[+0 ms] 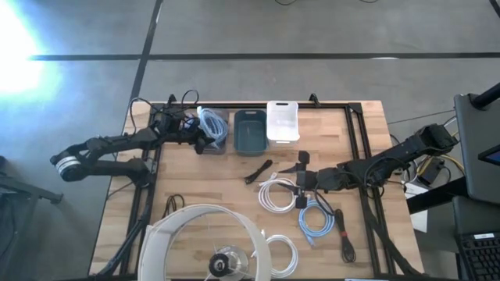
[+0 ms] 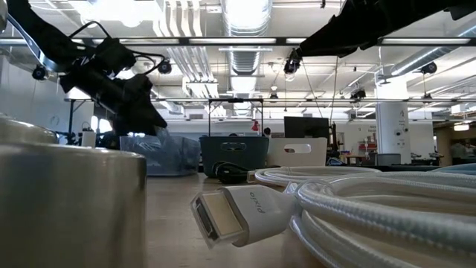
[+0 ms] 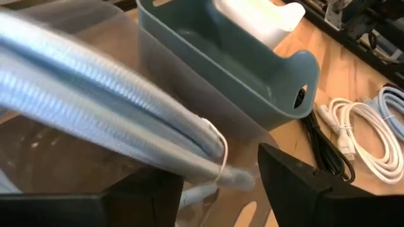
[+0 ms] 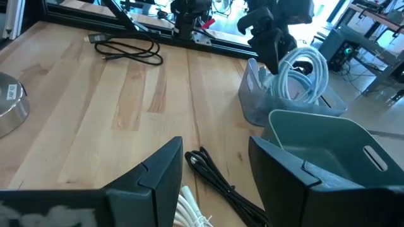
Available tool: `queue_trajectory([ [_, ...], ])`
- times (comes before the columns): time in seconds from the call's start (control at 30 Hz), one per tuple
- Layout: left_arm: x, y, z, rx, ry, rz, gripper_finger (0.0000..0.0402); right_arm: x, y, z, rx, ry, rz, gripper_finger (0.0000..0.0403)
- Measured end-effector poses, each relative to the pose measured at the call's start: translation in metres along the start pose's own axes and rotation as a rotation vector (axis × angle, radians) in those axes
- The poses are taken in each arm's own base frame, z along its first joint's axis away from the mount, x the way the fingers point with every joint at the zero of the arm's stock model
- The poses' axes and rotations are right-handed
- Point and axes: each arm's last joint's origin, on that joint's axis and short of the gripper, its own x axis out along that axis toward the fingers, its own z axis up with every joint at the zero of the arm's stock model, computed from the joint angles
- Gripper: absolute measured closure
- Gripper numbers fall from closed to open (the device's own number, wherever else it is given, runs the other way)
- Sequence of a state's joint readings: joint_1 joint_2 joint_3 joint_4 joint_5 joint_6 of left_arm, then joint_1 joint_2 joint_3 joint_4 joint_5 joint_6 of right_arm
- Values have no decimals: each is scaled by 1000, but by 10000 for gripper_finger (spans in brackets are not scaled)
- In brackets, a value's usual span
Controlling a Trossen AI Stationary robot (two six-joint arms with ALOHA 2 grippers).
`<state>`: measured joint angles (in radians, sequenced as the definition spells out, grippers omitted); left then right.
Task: Sort HDMI cables
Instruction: Put the top blue HDMI cable into the black bin, then put the blue HDMI cable into the black bin
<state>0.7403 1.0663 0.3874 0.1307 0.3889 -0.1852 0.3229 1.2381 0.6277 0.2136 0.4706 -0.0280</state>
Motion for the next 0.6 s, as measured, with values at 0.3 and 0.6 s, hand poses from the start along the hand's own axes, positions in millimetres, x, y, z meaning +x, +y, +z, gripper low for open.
queue_trajectory([
  [0.3, -16, -5, -7, -48, 74, 25, 200, 0, 0, 0, 1, -1, 0, 225],
  [0.6, -41, -14, -11, -63, 86, 43, 200, 0, 0, 0, 2, -1, 0, 225],
])
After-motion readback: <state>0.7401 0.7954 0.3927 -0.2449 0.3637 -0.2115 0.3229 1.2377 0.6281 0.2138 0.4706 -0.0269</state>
